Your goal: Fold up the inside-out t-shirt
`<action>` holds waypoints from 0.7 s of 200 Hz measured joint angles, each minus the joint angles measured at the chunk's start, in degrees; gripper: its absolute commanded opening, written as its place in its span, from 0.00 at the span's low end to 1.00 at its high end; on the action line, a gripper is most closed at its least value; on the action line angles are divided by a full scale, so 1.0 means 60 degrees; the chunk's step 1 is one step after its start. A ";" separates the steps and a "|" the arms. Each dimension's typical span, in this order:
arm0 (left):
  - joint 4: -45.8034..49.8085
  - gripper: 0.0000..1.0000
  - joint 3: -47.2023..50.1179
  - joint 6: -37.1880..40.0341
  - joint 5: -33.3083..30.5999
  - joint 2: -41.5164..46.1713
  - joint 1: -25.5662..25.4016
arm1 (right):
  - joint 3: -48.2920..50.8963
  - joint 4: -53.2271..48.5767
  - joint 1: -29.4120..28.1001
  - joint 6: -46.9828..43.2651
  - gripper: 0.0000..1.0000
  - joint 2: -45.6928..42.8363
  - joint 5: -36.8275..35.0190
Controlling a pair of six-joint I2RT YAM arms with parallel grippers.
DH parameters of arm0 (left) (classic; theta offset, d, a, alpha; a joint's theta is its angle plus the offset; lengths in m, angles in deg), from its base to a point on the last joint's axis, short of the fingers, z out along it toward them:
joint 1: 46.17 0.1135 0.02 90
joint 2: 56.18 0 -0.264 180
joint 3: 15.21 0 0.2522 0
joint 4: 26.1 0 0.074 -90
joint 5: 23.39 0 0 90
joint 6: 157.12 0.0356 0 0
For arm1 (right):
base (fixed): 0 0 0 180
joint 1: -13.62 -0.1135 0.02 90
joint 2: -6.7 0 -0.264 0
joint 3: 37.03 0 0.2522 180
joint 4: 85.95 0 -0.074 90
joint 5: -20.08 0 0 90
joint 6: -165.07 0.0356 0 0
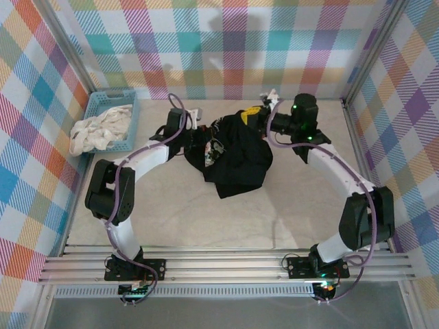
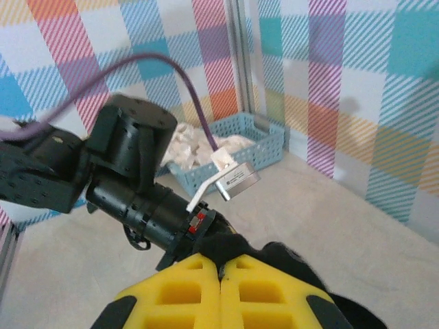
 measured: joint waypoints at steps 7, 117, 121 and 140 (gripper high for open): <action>0.0033 0.00 0.0044 -0.0131 -0.0138 0.0055 0.0182 | -0.0091 0.0011 0.0102 0.0178 0.00 -0.0222 0.0076; 0.0900 0.62 0.1887 -0.0284 -0.1829 0.1596 0.0696 | -0.0375 0.0780 0.0266 0.1690 0.00 -0.0302 0.0936; 0.0849 0.64 0.2062 -0.0288 -0.1781 0.1832 0.0678 | -0.0372 0.0776 0.0266 0.1705 0.00 -0.0248 0.0940; 0.0277 0.71 0.2528 -0.0062 -0.1155 0.2765 0.0463 | -0.0364 0.0703 0.0266 0.1712 0.00 -0.0047 0.1005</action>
